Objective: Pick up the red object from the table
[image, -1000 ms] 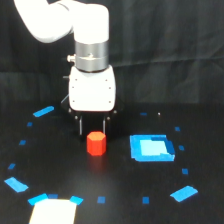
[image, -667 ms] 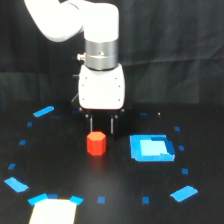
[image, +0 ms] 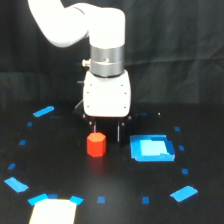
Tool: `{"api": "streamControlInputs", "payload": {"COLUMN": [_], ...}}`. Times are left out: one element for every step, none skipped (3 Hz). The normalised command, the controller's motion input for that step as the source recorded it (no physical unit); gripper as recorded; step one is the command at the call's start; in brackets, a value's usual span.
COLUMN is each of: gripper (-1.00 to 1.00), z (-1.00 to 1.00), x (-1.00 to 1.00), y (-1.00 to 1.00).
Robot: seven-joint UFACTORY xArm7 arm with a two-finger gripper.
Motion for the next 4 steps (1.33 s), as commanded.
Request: {"api": "streamControlInputs", "payload": {"gripper": [-0.52,-1.0,-0.15,-0.73], "z": [-0.35,-0.87,1.0,1.0], "x": [0.15,0.18,-0.8,0.21], "y": [-1.0,-0.77,-0.51,-0.01]}}
